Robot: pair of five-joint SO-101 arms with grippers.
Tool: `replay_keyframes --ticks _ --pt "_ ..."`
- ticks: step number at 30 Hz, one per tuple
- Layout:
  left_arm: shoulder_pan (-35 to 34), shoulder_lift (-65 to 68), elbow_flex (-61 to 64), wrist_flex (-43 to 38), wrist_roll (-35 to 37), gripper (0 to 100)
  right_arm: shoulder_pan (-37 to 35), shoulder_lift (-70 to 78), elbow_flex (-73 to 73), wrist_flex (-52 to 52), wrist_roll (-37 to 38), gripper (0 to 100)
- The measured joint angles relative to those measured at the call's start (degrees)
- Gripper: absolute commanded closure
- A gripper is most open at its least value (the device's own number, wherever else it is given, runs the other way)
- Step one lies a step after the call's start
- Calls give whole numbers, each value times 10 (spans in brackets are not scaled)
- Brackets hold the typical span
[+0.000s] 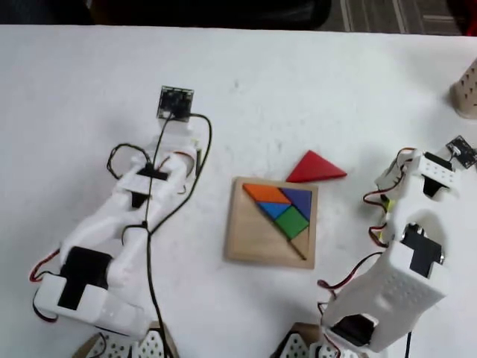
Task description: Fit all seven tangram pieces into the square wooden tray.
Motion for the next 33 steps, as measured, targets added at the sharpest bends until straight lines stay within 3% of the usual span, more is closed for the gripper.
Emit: replay_keyframes --ticks 19,28,33 --pt "0 0 0 0 0 974 25 -6 4 -5 2 807" --pt "0 0 0 0 0 973 22 -28 4 -4 91 659" --pt "0 0 0 0 0 973 20 -54 4 14 262 652"
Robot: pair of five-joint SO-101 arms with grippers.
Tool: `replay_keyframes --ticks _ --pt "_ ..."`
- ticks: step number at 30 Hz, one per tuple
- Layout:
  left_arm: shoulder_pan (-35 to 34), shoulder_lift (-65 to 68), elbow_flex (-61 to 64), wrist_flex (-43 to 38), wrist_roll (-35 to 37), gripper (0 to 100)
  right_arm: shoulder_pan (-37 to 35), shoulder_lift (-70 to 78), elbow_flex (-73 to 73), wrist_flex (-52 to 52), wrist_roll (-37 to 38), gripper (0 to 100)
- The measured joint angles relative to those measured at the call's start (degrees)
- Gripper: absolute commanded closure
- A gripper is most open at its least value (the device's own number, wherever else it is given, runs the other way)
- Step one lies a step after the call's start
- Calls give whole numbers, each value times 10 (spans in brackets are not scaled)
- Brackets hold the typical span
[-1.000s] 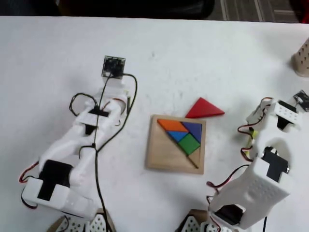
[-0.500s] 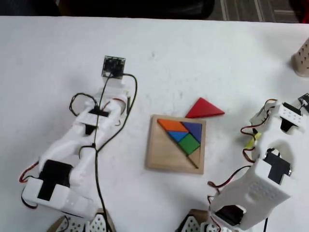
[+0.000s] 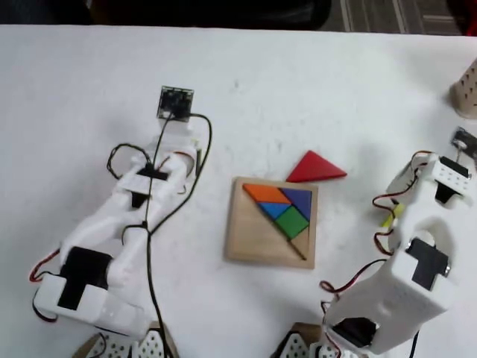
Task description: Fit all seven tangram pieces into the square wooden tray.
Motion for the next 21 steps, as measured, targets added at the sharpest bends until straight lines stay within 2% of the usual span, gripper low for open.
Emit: replay_keyframes --ticks 2,8,11,15,21 --pt "0 0 0 0 0 973 -5 -4 0 4 92 652" --pt "0 0 0 0 0 973 -2 -4 0 -53 452 652" --pt "0 0 0 0 0 973 12 -4 0 -62 600 653" --pt "0 0 0 0 0 973 29 -4 0 -41 762 655" --pt "0 0 0 0 0 973 77 -4 0 30 950 677"
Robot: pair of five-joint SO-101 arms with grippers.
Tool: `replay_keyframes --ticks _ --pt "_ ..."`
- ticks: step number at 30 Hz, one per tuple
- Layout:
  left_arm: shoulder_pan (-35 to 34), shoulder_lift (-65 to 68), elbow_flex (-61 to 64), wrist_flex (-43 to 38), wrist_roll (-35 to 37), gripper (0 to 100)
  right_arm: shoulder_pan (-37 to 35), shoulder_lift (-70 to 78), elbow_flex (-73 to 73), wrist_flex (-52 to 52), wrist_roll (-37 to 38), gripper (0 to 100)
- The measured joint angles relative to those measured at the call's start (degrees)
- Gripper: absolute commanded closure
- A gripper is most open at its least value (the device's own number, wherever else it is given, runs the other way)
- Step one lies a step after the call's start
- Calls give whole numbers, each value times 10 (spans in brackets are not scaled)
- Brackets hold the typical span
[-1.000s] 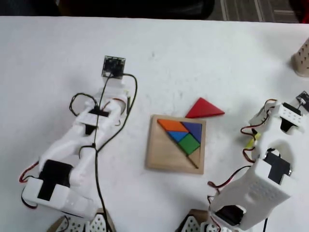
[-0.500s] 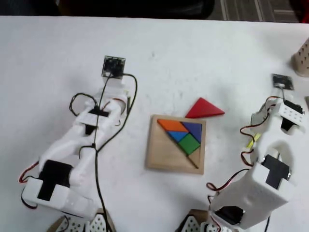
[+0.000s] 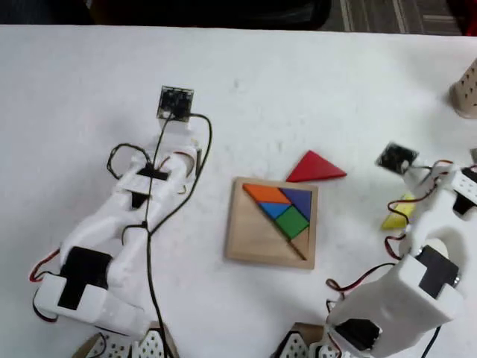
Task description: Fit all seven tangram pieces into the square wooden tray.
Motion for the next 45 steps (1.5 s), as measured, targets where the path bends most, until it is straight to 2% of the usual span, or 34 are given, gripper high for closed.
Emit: replay_keyframes --ticks 3,8,15,20,24,28,32,34,35,38,40,42,45 --pt "0 0 0 0 0 973 10 0 0 13 60 687" --pt "0 0 0 0 0 973 3 0 0 15 77 689" --pt "0 1 0 0 0 973 -25 35 0 22 58 689" --pt "0 2 0 0 0 973 -21 35 -1 89 16 687" --pt "0 2 0 0 0 973 -18 34 -2 132 -100 687" --pt "0 2 0 0 0 973 -18 33 -1 163 -295 681" --pt "0 2 0 0 0 973 -18 33 21 169 -497 621" --pt "0 2 0 0 0 973 -18 33 25 170 -569 600" --pt "0 2 0 0 0 973 -18 33 28 170 -580 594" --pt "0 2 0 0 0 973 -13 5 38 164 -541 594" --pt "0 2 0 0 0 973 -11 -31 51 140 -453 594" --pt "0 2 0 0 0 973 -8 -66 64 86 -353 594" --pt "0 2 0 0 0 973 -1 -92 103 -11 -244 595"
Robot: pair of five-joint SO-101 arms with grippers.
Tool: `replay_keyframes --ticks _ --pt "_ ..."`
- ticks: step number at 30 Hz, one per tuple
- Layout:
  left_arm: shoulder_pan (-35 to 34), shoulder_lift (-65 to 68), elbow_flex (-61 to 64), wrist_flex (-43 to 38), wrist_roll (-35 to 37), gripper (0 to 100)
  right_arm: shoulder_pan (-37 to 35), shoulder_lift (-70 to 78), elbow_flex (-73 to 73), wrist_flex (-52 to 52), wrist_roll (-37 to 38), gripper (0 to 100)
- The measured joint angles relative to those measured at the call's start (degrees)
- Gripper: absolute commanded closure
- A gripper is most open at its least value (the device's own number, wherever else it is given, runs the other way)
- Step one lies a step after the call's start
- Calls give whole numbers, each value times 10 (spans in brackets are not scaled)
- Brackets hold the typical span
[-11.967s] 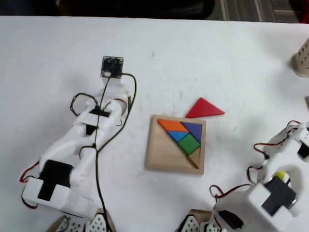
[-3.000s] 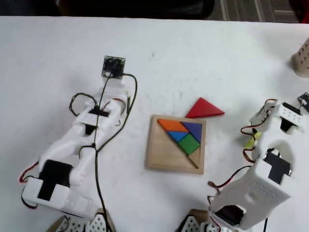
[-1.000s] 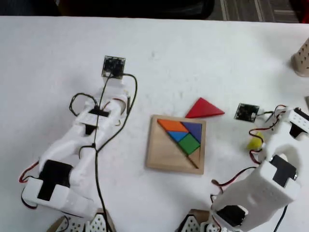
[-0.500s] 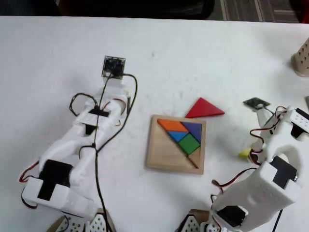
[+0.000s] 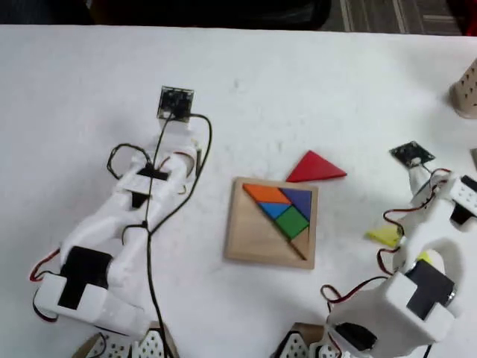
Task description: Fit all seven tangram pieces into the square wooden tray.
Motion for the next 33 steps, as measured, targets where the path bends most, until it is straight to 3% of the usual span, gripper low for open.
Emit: replay_keyframes --ticks 6,11,16,24,33 --pt "0 0 0 0 0 973 -28 -25 81 -52 128 598" --pt "0 0 0 0 0 973 -36 -32 93 -52 142 663" --pt "0 0 0 0 -2 973 -37 -48 100 -29 144 663" --pt "0 0 0 0 -2 973 -37 -132 103 92 148 663" --pt "0 0 0 0 -2 973 -41 -82 103 120 199 663"
